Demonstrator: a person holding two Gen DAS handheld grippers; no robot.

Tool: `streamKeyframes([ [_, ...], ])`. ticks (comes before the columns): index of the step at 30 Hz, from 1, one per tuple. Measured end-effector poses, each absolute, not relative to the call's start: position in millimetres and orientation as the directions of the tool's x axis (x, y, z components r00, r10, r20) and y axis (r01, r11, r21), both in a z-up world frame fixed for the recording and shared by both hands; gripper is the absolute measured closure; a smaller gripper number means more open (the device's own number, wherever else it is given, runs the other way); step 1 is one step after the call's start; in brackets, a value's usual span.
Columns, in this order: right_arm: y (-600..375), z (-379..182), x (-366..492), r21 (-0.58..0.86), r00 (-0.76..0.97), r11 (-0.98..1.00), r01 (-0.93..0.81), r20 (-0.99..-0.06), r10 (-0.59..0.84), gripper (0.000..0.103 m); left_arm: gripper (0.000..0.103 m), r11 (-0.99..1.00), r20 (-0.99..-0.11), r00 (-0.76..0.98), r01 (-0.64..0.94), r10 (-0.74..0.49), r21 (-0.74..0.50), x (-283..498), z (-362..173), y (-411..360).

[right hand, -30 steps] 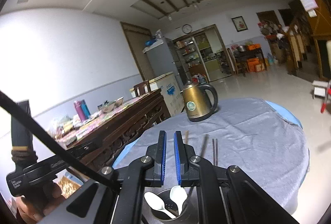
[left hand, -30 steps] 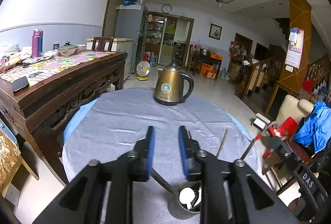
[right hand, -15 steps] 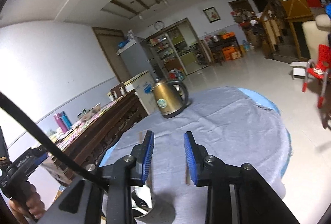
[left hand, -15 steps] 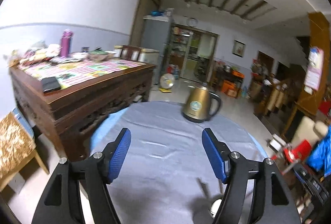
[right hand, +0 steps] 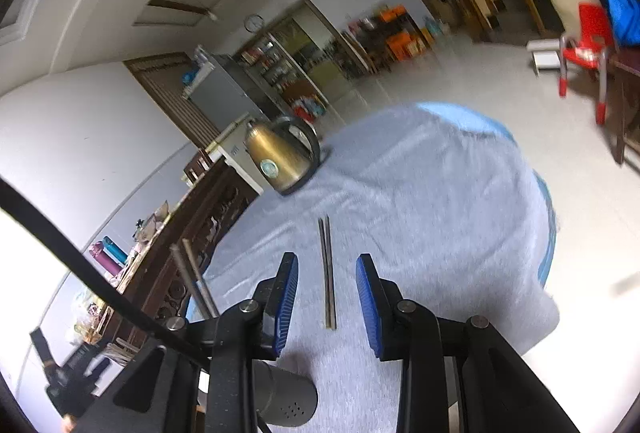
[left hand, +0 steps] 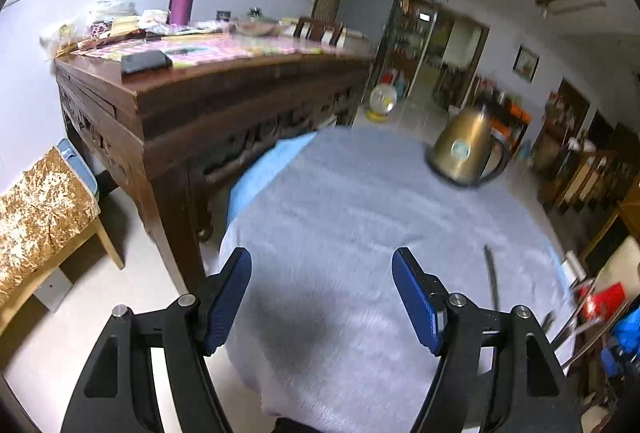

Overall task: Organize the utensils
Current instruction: 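Move both open grippers back over the remaining chopsticks on the cloth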

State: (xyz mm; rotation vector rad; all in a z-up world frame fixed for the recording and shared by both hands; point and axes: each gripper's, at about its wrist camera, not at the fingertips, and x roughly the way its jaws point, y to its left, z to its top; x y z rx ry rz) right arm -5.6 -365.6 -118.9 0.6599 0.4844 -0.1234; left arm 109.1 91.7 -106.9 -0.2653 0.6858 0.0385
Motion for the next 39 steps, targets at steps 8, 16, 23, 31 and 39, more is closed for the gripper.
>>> streamKeyframes([
  [8, -355, -131, 6, 0.552, 0.853, 0.79, 0.268, -0.517, 0.073, 0.071, 0.029, 0.982, -0.612, 0.79, -0.138, 0.032, -0.126, 99, -105, 84],
  [16, -348, -119, -4, 0.544, 0.859, 0.799, 0.258, -0.508, 0.069, 0.07, 0.029, 0.985, -0.571, 0.817, -0.153, 0.079, -0.083, 84, -90, 90],
  [23, -341, -116, -4, 0.522, 0.857, 0.812, 0.26, -0.512, 0.055, 0.061, 0.029, 0.984, -0.575, 0.812, -0.17, 0.105, -0.061, 90, -96, 95],
  [31, -337, -135, 13, 0.512, 0.826, 0.814, 0.275, -0.559, 0.073, 0.061, 0.029, 0.984, -0.616, 0.779, -0.176, 0.115, -0.039, 106, -117, 94],
  [39, -339, -149, 24, 0.505, 0.803, 0.81, 0.298, -0.591, 0.073, 0.061, 0.029, 0.985, -0.636, 0.763, -0.17, 0.116, -0.025, 119, -128, 91],
])
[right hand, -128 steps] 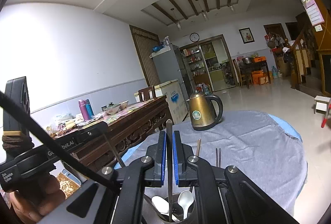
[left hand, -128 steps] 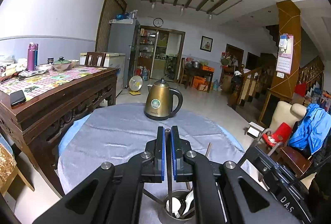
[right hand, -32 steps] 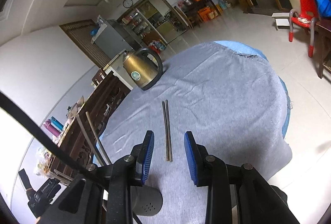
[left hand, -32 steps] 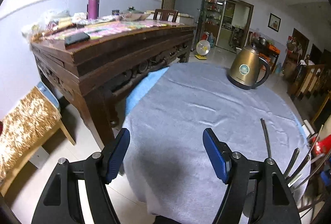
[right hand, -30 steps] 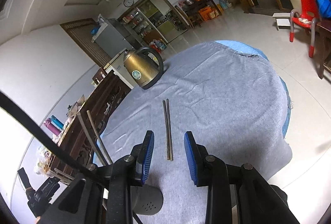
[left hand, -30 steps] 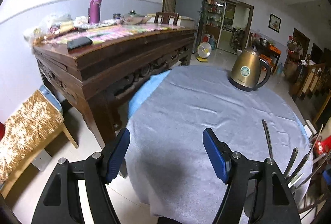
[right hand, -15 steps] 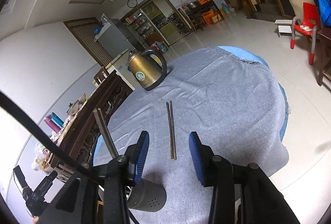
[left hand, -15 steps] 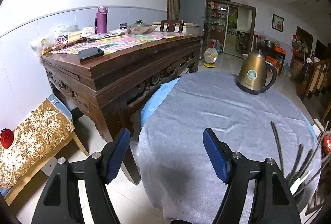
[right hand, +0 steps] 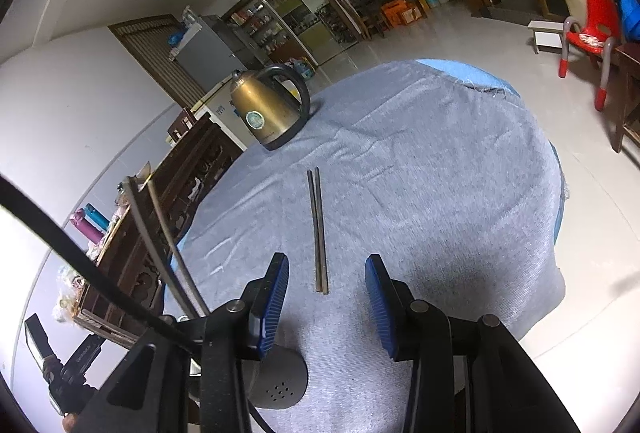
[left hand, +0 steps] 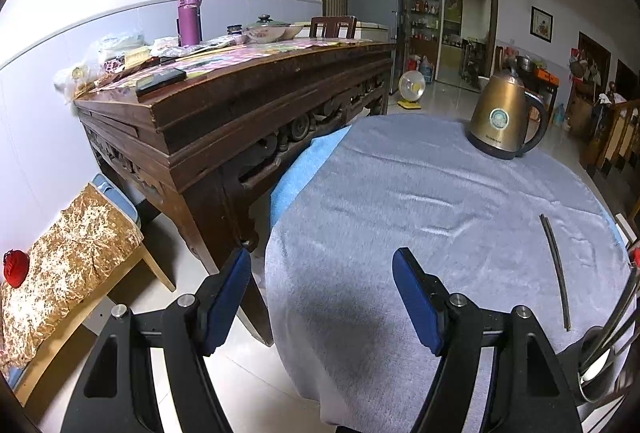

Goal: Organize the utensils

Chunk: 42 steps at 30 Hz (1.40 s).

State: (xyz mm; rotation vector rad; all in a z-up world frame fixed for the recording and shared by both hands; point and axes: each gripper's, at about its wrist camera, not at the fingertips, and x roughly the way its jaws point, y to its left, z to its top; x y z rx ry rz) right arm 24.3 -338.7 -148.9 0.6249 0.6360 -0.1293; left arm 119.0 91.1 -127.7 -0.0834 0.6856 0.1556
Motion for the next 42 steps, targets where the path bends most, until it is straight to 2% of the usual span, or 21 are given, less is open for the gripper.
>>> streamKeyframes([
  [28, -333, -182, 91, 0.461, 0.734, 0.826, 0.323, -0.674, 0.09, 0.061, 0.029, 0.99, -0.698, 0.704, -0.133, 0.131, 0.051, 181, -161, 72],
  [35, -343, -184, 159, 0.413, 0.718, 0.874, 0.256, -0.687, 0.115, 0.061, 0.029, 0.996, -0.714, 0.696, -0.017, 0.072, 0.084, 221, -169, 37],
  [42, -341, -204, 251, 0.352, 0.652, 0.918, 0.184, -0.742, 0.154, 0.061, 0.029, 0.99, -0.735, 0.678, 0.108, -0.009, 0.088, 255, -171, -4],
])
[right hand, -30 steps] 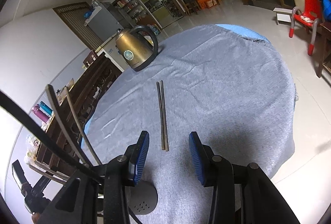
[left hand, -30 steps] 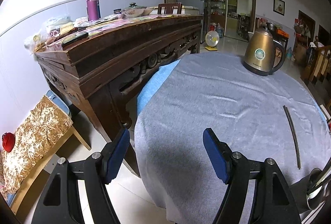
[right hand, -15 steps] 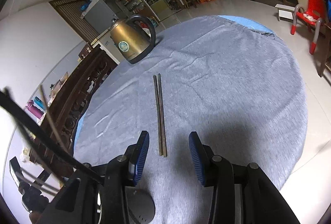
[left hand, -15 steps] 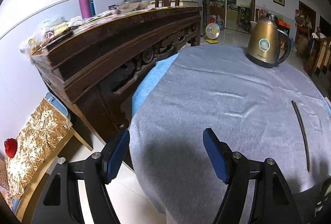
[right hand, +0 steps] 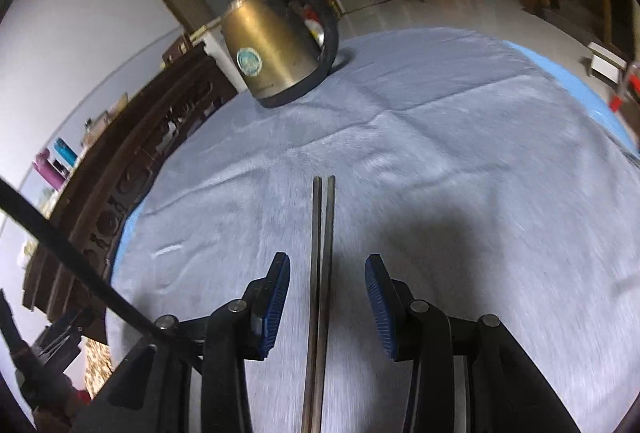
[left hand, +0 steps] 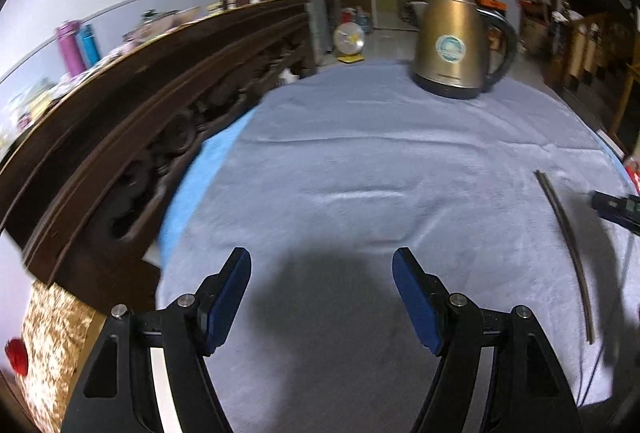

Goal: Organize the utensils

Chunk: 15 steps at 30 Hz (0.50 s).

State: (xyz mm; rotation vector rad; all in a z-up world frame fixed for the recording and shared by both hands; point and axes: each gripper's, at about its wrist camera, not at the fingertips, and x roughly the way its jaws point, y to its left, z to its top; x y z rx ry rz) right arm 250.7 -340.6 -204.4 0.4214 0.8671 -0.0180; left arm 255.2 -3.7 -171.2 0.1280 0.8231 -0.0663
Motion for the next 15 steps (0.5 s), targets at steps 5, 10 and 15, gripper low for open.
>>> streamKeyframes([
  [5, -331, -224, 300, 0.283, 0.598, 0.945, 0.161, -0.79, 0.135, 0.071, 0.029, 0.978, -0.741, 0.671, 0.177, -0.041, 0.107, 266, -176, -32],
  [10, -322, -242, 326, 0.21, 0.539, 0.966, 0.149, -0.837, 0.098, 0.079, 0.029, 0.966, -0.749, 0.659, 0.232, -0.07, 0.114, 278, -181, -55],
  [15, -320, -245, 330, 0.151, 0.534, 0.979, 0.135, -0.844, 0.057, 0.088, 0.029, 0.951, -0.759, 0.641, 0.293, -0.118, 0.1, 297, -186, -80],
])
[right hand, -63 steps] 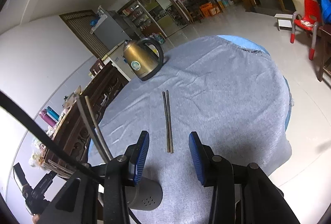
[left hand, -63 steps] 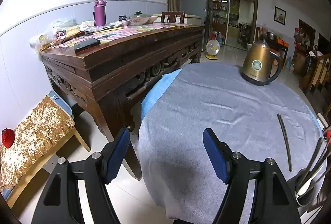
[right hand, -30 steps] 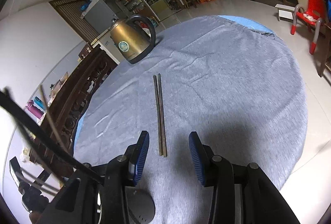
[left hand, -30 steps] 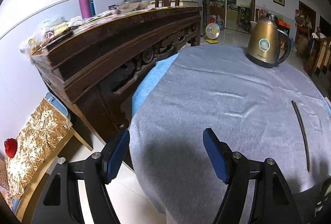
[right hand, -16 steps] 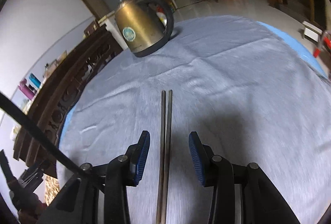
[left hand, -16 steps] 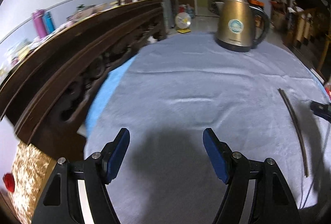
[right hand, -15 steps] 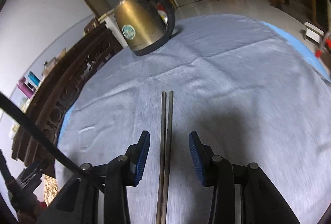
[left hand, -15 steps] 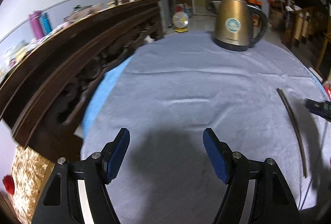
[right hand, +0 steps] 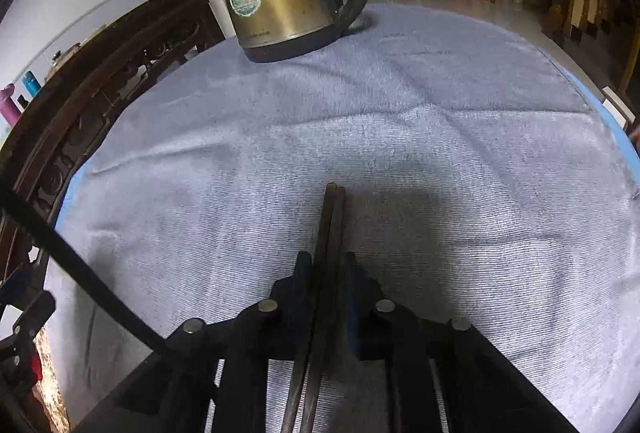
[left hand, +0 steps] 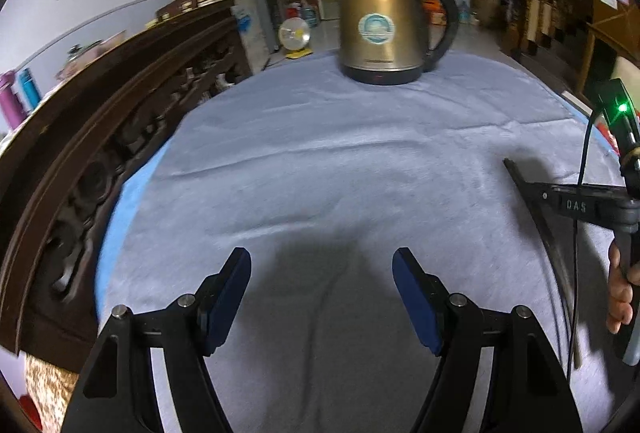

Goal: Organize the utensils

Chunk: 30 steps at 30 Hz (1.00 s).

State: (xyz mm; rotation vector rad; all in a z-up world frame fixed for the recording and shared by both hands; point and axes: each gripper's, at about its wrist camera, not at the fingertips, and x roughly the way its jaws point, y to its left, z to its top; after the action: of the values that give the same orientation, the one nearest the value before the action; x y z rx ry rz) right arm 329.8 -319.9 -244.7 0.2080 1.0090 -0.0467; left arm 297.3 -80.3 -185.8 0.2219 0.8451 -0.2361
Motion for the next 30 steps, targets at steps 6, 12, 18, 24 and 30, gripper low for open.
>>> streamKeyframes([
  [6, -351, -239, 317, 0.153, 0.516, 0.973, 0.173, -0.855, 0.043, 0.088, 0.029, 0.908, -0.785, 0.578, 0.416, -0.222, 0.05, 327, -188, -134],
  [12, -401, -241, 293, 0.369, 0.527, 0.903, 0.218, -0.824, 0.21, 0.086, 0.029, 0.823, -0.799, 0.501, 0.568, -0.333, 0.013, 348, -192, -206],
  [18, -440, -252, 267, 0.504, 0.576, 0.827, 0.248, -0.763, 0.293, 0.088, 0.029, 0.738, -0.829, 0.402, 0.675, -0.389, -0.019, 356, -207, -266],
  [24, -441, -253, 262, 0.524, 0.588, 0.821, 0.228, -0.746, 0.312, 0.089, 0.029, 0.686, -0.853, 0.325, 0.725, -0.408, -0.052, 356, -226, -293],
  [30, -444, -257, 258, 0.542, 0.604, 0.814, 0.21, -0.726, 0.328, 0.089, 0.029, 0.68, -0.849, 0.313, 0.73, -0.426, -0.072, 361, -227, -300],
])
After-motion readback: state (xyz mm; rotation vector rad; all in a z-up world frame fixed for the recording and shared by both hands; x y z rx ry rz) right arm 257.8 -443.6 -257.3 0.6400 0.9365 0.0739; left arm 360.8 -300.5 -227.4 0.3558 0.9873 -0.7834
